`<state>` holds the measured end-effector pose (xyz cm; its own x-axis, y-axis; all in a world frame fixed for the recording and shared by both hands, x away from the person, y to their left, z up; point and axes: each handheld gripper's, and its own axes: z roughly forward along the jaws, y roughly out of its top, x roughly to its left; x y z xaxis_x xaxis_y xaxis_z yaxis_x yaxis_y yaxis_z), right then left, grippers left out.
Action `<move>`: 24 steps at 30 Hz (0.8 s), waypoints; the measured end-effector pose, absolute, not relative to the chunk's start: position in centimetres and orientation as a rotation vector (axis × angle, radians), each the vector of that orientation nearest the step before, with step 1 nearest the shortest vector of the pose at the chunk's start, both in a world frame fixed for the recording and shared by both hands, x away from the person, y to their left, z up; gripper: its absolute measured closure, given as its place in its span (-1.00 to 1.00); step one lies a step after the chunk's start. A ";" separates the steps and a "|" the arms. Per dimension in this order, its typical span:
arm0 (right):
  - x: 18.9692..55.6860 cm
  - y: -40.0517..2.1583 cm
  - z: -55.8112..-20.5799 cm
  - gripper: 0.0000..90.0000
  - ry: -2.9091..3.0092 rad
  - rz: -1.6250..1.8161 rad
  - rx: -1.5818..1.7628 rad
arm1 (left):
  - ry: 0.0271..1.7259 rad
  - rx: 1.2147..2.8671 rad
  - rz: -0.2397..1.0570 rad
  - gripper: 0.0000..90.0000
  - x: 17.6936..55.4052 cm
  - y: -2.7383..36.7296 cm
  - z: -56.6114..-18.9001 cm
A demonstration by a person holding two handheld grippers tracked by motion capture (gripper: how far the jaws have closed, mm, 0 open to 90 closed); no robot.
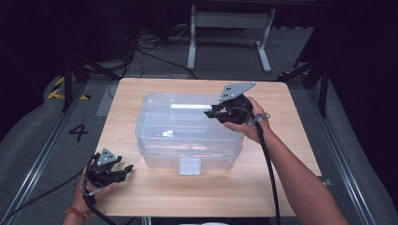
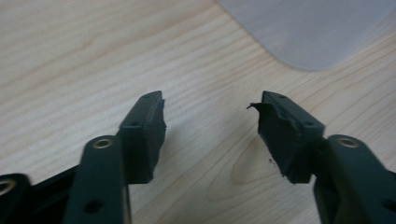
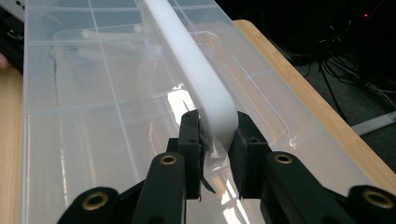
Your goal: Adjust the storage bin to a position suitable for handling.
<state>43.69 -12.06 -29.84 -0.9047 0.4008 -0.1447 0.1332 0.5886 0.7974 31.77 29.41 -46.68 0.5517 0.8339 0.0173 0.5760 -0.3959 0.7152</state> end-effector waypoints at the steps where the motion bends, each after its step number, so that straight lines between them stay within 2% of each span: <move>1: 43.7 -12.1 -29.8 0.70 2.512 1.224 0.439 | 1.109 2.111 0.509 0.09 31.7 29.4 -46.3; 2: 43.7 -12.1 -29.8 0.70 2.512 1.224 0.439 | 1.109 2.111 0.509 0.20 31.7 29.4 -46.3; 3: 43.7 -12.1 -29.7 0.69 2.515 1.222 0.443 | 1.083 2.111 0.519 0.20 31.6 29.3 -45.9; 4: 43.8 -12.1 -29.7 0.69 2.515 1.224 0.444 | 1.069 2.104 0.523 0.31 31.5 29.2 -45.5; 6: 43.9 -12.1 -29.5 0.69 2.519 1.223 0.449 | 1.034 2.105 0.531 0.42 31.4 29.0 -44.8; 7: 43.9 -12.0 -29.4 0.69 2.523 1.222 0.461 | 1.016 2.091 0.530 0.55 31.3 28.9 -44.3; 8: 43.9 -12.0 -29.4 0.69 2.523 1.222 0.461 | 0.998 2.089 0.527 0.55 31.2 28.8 -44.0; 10: 44.0 -12.0 -29.2 0.69 2.527 1.218 0.466 | 0.948 2.067 0.516 0.67 31.0 28.4 -42.6; 15: 44.5 -12.0 -28.8 0.68 2.538 1.220 0.467 | 0.891 2.051 0.508 0.73 30.7 27.2 -41.0; 24: 44.9 -12.2 -28.4 0.68 2.540 1.244 0.465 | 0.875 2.050 0.506 0.78 31.0 26.4 -40.5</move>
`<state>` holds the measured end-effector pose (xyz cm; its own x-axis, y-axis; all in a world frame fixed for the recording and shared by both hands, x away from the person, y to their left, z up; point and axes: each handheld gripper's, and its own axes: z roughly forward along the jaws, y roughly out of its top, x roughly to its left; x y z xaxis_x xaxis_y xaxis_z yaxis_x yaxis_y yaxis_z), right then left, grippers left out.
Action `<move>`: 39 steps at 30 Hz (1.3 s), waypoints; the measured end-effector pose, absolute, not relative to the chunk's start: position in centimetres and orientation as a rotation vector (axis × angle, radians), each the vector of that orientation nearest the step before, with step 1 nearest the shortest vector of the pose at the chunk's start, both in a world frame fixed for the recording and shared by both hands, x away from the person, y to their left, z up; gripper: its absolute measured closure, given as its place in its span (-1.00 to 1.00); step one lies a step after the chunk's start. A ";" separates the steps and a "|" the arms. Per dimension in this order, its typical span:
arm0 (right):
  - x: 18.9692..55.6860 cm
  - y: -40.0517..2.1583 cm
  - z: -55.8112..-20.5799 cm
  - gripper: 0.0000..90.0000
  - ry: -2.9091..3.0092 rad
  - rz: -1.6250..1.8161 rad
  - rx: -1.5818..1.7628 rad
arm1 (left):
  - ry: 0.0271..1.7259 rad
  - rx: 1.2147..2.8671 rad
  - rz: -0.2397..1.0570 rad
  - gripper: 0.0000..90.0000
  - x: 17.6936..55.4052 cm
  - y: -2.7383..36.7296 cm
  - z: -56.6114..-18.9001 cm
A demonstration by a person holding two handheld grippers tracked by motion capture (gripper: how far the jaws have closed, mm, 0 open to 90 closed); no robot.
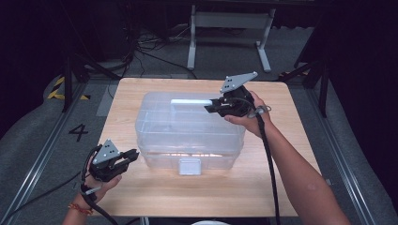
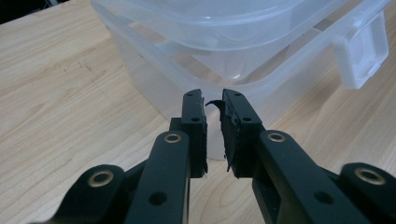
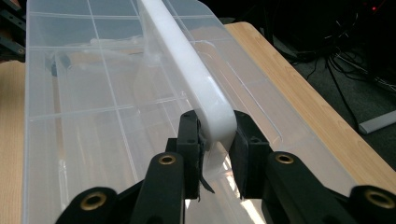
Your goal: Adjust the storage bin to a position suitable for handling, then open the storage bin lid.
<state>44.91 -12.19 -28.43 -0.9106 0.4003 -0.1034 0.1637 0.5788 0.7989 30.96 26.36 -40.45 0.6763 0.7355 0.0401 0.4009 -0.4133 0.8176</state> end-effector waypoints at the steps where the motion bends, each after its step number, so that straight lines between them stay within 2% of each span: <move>1: 44.9 -12.2 -28.4 0.68 2.540 1.244 0.465 | 0.875 2.050 0.506 0.79 31.0 26.4 -40.5; 11: 45.5 -12.1 -27.8 0.66 2.542 1.240 0.491 | 0.869 2.010 0.484 0.95 31.6 25.6 -38.9; 26: 44.5 -12.4 -27.5 0.57 2.454 1.216 0.487 | 0.875 1.976 0.507 0.99 32.2 25.0 -39.1; 32: 43.1 -15.4 -27.4 0.43 2.356 1.230 0.564 | 0.865 1.984 0.511 0.99 32.3 25.1 -39.1; 39: 41.5 -21.2 -27.6 0.33 2.251 1.314 0.644 | 0.858 1.999 0.518 0.99 32.2 25.0 -39.1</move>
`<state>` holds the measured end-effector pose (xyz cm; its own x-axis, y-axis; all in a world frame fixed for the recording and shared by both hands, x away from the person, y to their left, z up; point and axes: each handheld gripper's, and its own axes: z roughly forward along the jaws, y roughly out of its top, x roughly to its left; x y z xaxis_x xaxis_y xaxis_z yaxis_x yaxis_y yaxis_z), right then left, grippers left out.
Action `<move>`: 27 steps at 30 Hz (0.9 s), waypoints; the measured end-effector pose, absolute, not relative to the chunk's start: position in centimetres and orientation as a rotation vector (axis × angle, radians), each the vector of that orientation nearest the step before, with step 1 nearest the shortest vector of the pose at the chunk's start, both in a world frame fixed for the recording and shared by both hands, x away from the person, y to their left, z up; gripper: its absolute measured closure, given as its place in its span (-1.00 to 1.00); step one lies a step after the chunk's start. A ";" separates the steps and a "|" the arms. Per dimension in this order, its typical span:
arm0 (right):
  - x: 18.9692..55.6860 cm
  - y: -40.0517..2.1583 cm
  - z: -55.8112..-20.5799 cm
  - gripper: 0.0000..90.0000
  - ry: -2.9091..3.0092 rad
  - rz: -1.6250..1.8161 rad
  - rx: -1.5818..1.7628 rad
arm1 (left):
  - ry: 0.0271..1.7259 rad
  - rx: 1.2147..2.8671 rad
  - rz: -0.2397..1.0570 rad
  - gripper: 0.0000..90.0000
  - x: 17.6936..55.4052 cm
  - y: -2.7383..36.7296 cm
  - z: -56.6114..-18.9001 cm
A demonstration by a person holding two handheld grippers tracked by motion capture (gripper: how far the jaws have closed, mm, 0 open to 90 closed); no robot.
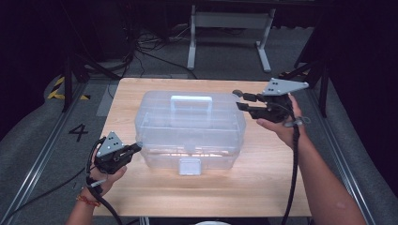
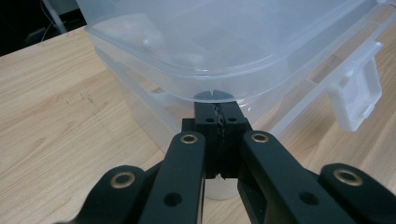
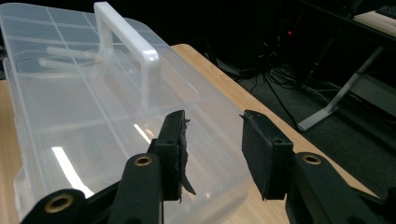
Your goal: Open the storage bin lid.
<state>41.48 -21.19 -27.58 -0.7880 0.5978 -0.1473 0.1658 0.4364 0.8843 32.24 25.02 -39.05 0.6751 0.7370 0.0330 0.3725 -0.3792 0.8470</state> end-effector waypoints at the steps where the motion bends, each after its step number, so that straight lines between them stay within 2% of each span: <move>1: 41.3 -21.7 -27.8 0.32 2.246 1.314 0.648 | 0.858 2.001 0.522 0.99 32.2 25.0 -39.0; 12: 38.9 -26.8 -32.5 0.17 2.224 1.317 0.651 | 0.859 1.985 0.544 0.99 32.4 24.9 -38.2; 27: 37.6 -24.7 -36.8 -0.04 2.317 1.293 0.552 | 0.839 1.989 0.564 0.98 32.9 24.5 -37.1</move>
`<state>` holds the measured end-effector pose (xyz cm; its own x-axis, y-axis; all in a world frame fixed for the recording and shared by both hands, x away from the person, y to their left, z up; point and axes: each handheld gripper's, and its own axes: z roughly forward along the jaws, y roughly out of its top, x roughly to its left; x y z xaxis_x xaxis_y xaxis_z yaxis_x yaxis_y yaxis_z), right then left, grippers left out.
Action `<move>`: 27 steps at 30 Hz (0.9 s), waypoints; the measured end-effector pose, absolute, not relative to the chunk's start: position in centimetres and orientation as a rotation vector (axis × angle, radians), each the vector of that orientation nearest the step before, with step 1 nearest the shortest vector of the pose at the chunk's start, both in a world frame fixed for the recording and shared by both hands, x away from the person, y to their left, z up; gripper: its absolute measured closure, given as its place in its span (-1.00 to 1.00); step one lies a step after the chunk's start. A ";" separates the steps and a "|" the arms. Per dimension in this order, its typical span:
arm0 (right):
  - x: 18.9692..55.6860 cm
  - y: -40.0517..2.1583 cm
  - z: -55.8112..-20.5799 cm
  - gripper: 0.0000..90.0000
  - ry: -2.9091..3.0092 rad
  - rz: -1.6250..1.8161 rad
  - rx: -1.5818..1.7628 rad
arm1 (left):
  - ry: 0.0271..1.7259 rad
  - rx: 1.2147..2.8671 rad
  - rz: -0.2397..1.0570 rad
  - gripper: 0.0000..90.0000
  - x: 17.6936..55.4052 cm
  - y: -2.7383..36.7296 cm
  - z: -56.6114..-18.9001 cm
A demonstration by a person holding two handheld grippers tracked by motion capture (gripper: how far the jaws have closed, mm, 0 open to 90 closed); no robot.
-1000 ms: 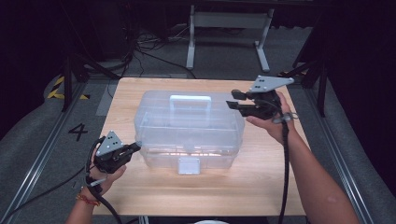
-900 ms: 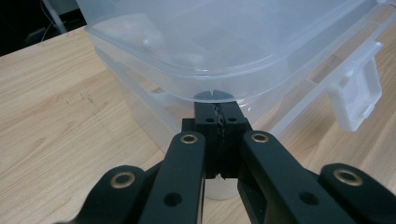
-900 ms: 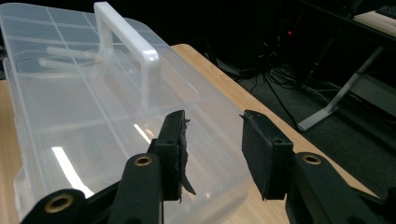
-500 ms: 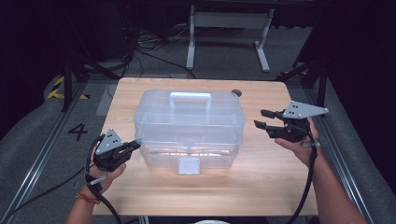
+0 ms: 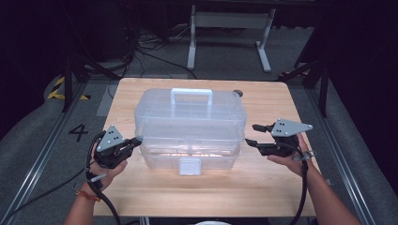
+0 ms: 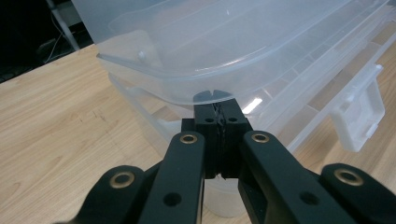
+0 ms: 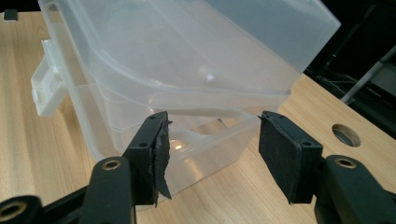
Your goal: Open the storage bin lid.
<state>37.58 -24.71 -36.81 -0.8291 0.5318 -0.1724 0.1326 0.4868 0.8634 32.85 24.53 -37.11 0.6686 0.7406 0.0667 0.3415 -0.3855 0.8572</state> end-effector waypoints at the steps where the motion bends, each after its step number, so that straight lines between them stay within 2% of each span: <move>1: 37.6 -24.5 -37.0 -0.05 2.321 1.289 0.552 | 0.839 1.989 0.564 0.98 32.9 24.5 -37.1; 12: 37.8 -23.1 -37.7 -0.02 2.213 1.340 0.546 | 0.829 1.989 0.587 0.92 32.7 24.6 -37.0; 27: 37.6 -22.4 -36.8 0.06 2.077 1.424 0.533 | 0.851 2.012 0.645 0.74 31.1 26.4 -37.4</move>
